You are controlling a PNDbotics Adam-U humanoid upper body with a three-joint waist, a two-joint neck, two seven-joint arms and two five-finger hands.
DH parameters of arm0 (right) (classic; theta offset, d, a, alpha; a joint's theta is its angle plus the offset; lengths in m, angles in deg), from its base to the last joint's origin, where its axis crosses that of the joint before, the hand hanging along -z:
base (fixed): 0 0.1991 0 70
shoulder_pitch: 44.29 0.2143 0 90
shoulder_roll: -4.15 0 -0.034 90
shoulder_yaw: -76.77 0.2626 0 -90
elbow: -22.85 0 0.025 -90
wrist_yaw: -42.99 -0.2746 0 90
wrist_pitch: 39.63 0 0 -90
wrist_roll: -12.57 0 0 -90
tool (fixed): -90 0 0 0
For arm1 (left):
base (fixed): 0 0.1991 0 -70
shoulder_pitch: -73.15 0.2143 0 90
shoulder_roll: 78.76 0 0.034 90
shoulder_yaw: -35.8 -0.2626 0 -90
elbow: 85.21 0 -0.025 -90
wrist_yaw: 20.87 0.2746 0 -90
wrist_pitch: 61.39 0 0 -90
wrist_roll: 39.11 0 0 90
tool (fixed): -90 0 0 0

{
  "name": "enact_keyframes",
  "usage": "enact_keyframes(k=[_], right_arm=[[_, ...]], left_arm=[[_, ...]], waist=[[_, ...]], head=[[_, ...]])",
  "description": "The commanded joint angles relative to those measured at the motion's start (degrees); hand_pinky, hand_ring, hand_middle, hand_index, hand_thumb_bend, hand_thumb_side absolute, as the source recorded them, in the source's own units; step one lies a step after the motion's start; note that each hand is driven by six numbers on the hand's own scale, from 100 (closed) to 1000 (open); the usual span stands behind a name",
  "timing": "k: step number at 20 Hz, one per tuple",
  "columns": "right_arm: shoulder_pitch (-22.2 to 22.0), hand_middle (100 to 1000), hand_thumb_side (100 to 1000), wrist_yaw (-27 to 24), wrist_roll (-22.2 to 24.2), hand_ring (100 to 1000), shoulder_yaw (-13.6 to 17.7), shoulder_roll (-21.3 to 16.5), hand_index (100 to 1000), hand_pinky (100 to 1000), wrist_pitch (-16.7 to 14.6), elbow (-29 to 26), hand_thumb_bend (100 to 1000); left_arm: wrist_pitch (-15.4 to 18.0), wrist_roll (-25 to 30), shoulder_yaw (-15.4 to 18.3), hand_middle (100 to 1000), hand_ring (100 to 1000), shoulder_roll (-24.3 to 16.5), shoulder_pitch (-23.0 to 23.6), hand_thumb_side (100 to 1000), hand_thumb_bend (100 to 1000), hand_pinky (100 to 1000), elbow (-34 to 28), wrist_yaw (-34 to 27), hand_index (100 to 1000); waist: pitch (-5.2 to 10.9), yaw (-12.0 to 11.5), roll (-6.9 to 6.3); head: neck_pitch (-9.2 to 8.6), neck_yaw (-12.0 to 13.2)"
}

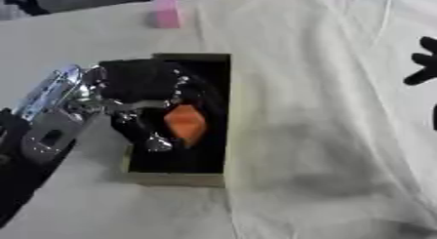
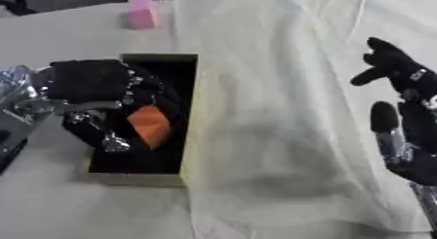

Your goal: Pick up objects on the table and place them in the box.

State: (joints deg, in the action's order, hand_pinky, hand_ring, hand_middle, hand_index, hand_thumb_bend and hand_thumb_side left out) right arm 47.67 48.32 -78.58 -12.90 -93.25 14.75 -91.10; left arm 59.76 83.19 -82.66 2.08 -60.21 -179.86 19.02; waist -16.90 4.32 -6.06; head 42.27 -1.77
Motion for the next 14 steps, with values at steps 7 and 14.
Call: enact_keyframes(k=[7,14], right_arm=[[0.0,584,652,-0.4,0.0,960,0.6,-0.3,894,897,0.0,-0.6,100],[-0.3,585,651,-0.3,-0.4,960,1.0,-0.5,894,896,-0.2,-0.6,100]], left_arm=[[4.8,2.7,3.0,869,873,-0.6,-0.5,182,457,790,-2.6,1.6,908],[0.7,-1.9,8.4,853,858,-3.0,-1.9,214,380,776,-6.2,-2.6,900]], waist=[[1.07,-0.1,0.41],[1.24,-0.4,0.41]], head=[[-0.35,-0.4],[-0.75,-0.6]])
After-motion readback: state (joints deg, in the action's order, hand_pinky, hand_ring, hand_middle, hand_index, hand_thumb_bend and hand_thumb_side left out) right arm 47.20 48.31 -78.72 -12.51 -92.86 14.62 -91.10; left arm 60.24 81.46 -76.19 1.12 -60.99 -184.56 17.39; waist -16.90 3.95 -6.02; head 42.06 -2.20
